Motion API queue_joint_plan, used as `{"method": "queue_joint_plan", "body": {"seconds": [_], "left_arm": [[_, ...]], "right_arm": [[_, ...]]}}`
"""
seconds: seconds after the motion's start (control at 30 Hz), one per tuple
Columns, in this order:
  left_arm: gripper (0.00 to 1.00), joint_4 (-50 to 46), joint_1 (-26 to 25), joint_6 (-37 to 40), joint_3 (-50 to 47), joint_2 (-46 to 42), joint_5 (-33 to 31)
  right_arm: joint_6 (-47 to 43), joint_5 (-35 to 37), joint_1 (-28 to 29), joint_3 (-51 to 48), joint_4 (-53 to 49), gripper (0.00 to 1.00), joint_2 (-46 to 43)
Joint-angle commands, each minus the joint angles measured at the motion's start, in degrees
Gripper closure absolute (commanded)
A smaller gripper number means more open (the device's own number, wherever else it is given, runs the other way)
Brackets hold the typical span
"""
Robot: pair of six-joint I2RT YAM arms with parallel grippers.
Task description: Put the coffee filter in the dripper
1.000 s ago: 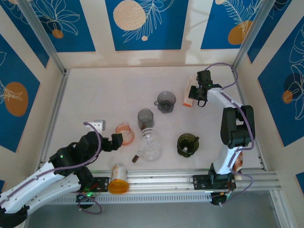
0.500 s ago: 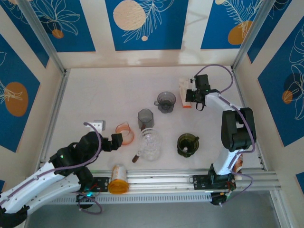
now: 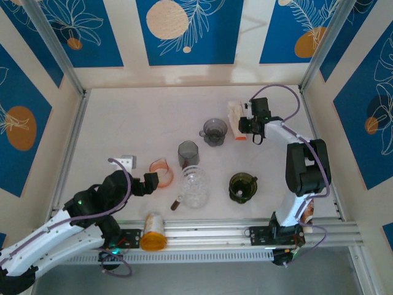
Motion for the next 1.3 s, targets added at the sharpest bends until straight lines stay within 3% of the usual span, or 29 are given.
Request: {"method": "queue_joint_plan", "body": {"seconds": [0.0,0.2,0.4,0.7,0.97,1.27], "left_arm": [[0.00,-0.35,-0.46,-0.29,0.49,-0.36,-0.39],[0.00,-0.09,-0.47,-0.23,0.78,-0.27,-0.25],[0.00,0.17,-0.46,-0.03,0.95,-0.09,-0.21],[0.00,0.18,-0.46,0.11,1.04,-0.07,0.03],[0.00,0.27,-0.45,0.26,0.43,-0.15,-0.12],[0.00,0.62,-0.46,1.26,0.53,-0.17,-0.05]], "right_arm": [[2.76,1.22,-0.65,-1.69,-1.33,0.72,-4.28],[7.90,0.88,-1.18,-4.87,-0.78,0.68,-11.17],[12.93,-0.80,-0.34,-1.80,-3.63,0.66,-14.87],[14.22,3.34,2.98,11.43,-13.77,0.70,-5.90],[18.61,5.31,4.13,19.71,-18.91,0.76,0.68],[19.65,7.54,5.55,25.31,-22.38,0.77,5.62]]}}
